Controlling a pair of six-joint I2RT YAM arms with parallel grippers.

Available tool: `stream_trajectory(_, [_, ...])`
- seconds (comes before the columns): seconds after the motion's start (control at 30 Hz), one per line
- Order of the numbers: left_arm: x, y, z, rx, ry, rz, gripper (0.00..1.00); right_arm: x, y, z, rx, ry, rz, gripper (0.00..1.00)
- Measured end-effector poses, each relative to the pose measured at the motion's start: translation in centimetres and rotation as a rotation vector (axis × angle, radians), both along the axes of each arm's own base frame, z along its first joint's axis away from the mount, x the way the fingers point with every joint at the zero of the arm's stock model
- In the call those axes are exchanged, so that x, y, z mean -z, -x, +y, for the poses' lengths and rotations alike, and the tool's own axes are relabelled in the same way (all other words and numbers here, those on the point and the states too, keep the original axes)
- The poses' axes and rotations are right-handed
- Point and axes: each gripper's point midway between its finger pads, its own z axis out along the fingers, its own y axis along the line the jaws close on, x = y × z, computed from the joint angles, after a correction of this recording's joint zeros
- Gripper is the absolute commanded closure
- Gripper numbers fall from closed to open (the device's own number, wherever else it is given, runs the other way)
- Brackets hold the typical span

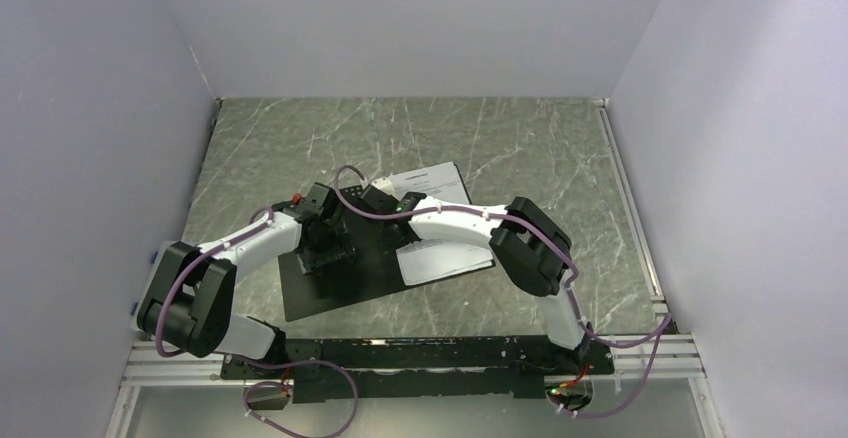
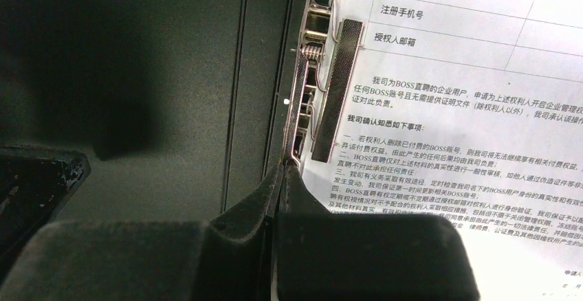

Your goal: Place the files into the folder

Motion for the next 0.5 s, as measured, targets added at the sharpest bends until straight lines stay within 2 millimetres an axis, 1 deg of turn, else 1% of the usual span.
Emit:
stream_trajectory(0.17, [0.0,0.0,0.0,0.0,0.0,0.0,0.22,-0.5,0.0,0.0,0.019,-0.032,0.004,1.0])
stream_trajectory(0.33, [0.0,0.0,0.0,0.0,0.0,0.0,0.23,0.4,1.1,-1.7,0.032,0.017,0.051,0.99])
stream_trajectory(0.43, [0.0,0.0,0.0,0.001,0.0,0.0,0.23,-0.3,1.3,-2.1,0.041,0.019,0.053,0.96])
stream_trajectory(0.5, [-0.1,0.0,0.0,0.001,-0.001,0.001,0.23,-1.2,1.2,-2.2,0.045,0.009,0.045,0.93])
